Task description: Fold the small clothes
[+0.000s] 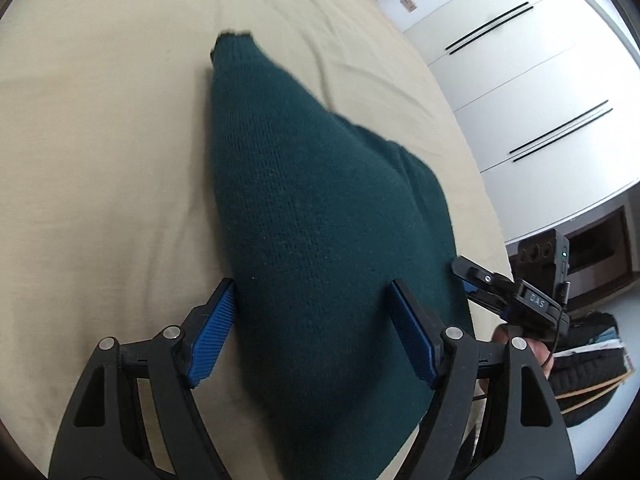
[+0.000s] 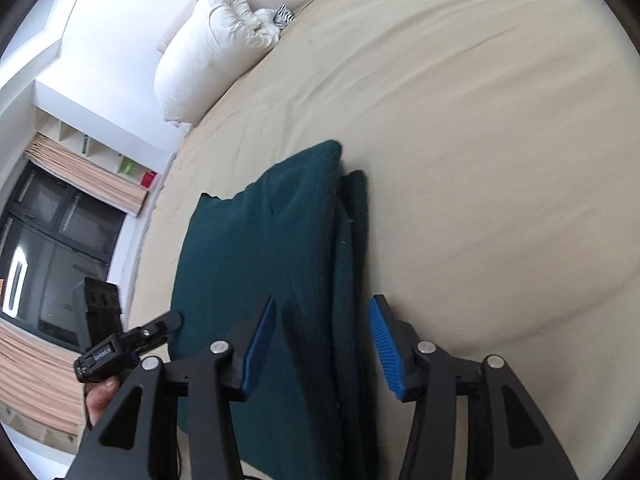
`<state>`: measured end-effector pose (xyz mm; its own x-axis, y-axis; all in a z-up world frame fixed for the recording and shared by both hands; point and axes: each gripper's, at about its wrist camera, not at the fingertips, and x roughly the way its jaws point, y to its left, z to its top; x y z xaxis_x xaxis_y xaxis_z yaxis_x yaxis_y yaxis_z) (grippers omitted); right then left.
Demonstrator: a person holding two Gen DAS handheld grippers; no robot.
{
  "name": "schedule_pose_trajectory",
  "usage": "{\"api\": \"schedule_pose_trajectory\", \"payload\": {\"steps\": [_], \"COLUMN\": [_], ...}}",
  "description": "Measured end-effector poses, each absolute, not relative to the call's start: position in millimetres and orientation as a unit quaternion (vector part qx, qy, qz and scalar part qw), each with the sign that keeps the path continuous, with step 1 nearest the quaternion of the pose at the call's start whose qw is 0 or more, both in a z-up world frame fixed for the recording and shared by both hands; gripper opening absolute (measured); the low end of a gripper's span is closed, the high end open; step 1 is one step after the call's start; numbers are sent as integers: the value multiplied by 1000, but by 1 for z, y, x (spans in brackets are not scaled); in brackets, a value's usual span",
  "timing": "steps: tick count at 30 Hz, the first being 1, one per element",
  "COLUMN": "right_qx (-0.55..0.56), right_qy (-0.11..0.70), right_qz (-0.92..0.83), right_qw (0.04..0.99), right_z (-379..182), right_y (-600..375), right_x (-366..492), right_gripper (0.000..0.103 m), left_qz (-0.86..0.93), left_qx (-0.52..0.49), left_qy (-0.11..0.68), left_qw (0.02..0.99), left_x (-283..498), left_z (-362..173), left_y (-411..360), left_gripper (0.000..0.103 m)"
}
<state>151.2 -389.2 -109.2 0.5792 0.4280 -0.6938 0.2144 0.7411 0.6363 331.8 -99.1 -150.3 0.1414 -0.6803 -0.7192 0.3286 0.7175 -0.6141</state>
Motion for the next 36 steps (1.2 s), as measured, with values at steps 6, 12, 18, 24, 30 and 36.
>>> {"api": "schedule_pose_trajectory", "payload": {"steps": [6,12,18,24,30,36], "right_qx": [304,196,62,39,59,81], "right_qy": [481,497,469,440,424,422], "right_qz": [59,9,-32,-6,42,85], "right_qw": [820,845,880,897,903,899], "right_z": [-113,-91,-49,-14,9,13], "right_y": [-373,-335,-272,-223,-186,-144], "right_x": [173,178,167,156,163,185], "right_gripper": [42,26,24,23,23,23], "left_qz": [-321,-306,-307,-297,-277,-250], "left_qx": [-118,-80,-78,-65,-63,-56], "left_qy": [564,564,548,510,482,474], "left_qw": [751,763,774,805,829,842], "left_x": [335,330,324,299,288,291], "left_z": [-150,-139,-122,-85,-46,-32], "left_y": [-115,-129,-119,-85,-25,20], "left_gripper": [62,48,37,37,37,37]}}
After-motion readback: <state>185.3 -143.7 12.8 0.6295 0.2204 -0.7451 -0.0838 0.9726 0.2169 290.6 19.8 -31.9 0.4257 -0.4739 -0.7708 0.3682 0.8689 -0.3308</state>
